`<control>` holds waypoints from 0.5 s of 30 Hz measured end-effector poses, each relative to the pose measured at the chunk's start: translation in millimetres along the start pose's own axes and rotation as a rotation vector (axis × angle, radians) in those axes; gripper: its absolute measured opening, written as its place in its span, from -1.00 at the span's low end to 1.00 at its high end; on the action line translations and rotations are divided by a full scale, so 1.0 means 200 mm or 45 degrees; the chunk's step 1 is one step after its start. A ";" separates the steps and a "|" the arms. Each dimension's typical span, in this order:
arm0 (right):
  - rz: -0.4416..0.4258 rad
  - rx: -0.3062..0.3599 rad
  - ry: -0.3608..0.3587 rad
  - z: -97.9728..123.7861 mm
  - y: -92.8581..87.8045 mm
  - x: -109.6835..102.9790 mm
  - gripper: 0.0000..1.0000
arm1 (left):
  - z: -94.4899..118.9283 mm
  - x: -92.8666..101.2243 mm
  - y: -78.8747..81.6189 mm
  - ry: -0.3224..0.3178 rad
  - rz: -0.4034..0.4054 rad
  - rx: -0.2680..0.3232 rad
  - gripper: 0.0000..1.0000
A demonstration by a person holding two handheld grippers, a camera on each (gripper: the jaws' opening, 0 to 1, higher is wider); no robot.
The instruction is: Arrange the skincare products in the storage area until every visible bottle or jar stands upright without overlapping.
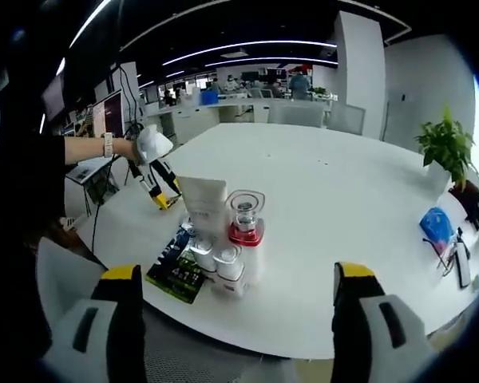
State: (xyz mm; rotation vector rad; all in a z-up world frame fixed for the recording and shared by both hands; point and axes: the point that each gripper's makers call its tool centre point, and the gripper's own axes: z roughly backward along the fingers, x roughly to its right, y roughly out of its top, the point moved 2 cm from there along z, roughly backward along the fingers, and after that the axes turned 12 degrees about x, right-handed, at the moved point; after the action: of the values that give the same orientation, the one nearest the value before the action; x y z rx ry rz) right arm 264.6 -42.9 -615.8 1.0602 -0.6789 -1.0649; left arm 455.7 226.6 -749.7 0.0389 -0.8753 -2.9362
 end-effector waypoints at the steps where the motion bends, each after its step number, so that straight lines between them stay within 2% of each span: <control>1: 0.000 0.004 0.003 0.00 0.00 0.00 0.99 | 0.00 0.01 0.01 -0.003 0.005 0.004 -0.29; 15: 0.025 0.022 0.017 0.01 0.01 0.00 0.99 | -0.04 0.17 0.02 -0.023 0.006 -0.013 -0.29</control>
State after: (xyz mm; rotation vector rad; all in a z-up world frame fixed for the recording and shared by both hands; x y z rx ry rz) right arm 262.7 -42.9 -612.4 1.0726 -0.6874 -1.0358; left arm 422.8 216.3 -753.2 0.0102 -0.8611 -2.9413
